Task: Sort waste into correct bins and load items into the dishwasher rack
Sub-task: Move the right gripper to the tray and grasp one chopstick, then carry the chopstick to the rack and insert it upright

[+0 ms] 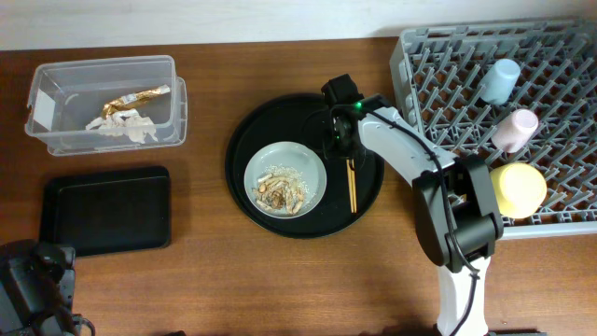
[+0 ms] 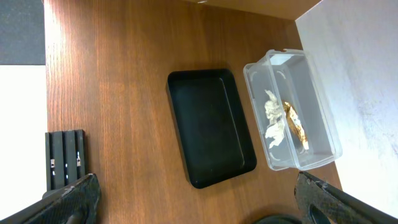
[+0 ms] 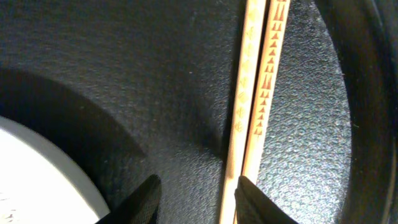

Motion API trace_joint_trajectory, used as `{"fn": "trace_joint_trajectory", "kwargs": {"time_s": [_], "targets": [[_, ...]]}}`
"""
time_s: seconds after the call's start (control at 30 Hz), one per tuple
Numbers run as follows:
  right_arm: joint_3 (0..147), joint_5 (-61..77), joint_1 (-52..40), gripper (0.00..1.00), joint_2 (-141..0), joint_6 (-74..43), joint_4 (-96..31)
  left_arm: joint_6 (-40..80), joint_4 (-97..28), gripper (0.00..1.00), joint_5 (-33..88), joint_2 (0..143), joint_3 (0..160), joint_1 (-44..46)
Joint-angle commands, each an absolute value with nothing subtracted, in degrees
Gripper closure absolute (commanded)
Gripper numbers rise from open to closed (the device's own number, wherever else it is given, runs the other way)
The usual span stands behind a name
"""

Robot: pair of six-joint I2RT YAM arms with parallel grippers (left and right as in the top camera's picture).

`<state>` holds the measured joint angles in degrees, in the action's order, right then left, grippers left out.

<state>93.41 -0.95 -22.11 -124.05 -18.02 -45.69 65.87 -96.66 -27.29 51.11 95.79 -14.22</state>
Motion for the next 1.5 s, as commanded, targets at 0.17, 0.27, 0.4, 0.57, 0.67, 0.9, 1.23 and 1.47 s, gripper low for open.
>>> {"fn": "trace_joint_trajectory", "kwargs": {"time_s": [0.17,0.27,0.4,0.57,0.67,0.9,1.23,1.47], "targets": [[93.14,-3.20,-22.55,0.59,-128.01,-18.59,-45.58,66.54,-96.68,0.01,-28.10,51.13,95.77,-14.41],[93.17,-2.59,-22.55,0.61,-128.01,-19.00,-45.63,66.54,-96.68,0.01,-28.10,51.13,95.77,-14.41],[93.23,-1.80,-22.55,0.89,-127.96,-20.62,-45.71,66.54,-96.68,0.01,-28.10,51.13,95.77,-14.41],[97.14,-1.54,-22.46,0.96,-126.93,-20.69,-49.76,66.54,-96.68,0.01,-28.10,51.13,95.77,-14.41],[103.31,-1.56,-22.41,0.96,-124.42,-20.64,-54.22,66.54,-96.68,0.01,-28.10,51.13,95.77,-14.41],[125.51,-5.21,-18.87,0.96,-121.21,-16.43,-67.44,66.54,-96.68,0.01,-28.10,51.13,95.77,-14.41],[132.81,1.32,0.60,0.96,-121.58,5.89,-75.75,66.54,-96.68,0.01,-28.10,51.13,95.77,-14.41],[127.42,10.33,5.72,0.94,-122.74,11.79,-75.20,66.54,-96.68,0.01,-28.10,51.13,95.77,-14.41]]}}
